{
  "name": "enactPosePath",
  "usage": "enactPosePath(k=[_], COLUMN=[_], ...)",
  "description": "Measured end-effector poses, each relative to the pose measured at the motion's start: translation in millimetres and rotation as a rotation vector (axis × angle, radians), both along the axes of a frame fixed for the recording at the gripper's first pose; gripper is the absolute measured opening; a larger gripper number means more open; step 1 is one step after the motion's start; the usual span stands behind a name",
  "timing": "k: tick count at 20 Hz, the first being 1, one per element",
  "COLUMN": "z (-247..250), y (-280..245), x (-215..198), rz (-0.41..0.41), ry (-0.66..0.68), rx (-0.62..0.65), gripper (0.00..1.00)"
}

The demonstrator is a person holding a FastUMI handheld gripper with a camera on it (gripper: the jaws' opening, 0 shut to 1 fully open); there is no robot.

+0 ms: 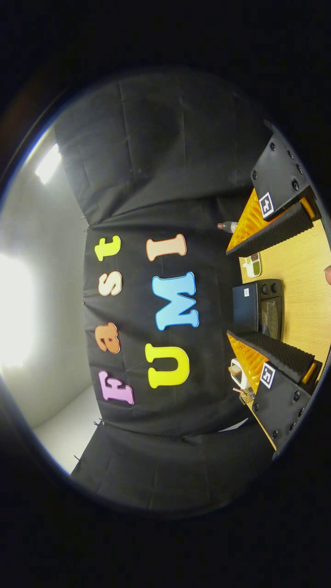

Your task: Open the toaster oven, put the food inside, and close the toaster oven door.

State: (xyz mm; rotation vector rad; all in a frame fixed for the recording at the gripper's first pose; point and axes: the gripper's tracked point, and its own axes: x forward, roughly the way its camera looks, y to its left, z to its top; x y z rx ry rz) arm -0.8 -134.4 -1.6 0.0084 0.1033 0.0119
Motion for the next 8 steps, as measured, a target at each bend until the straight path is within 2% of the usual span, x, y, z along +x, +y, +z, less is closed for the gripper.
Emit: enactPosePath(k=[8], z=[1.3], y=[-0.4], x=[6.9], rz=[0.011], ry=[-0.010], rx=[0.011], gripper=[0.98])
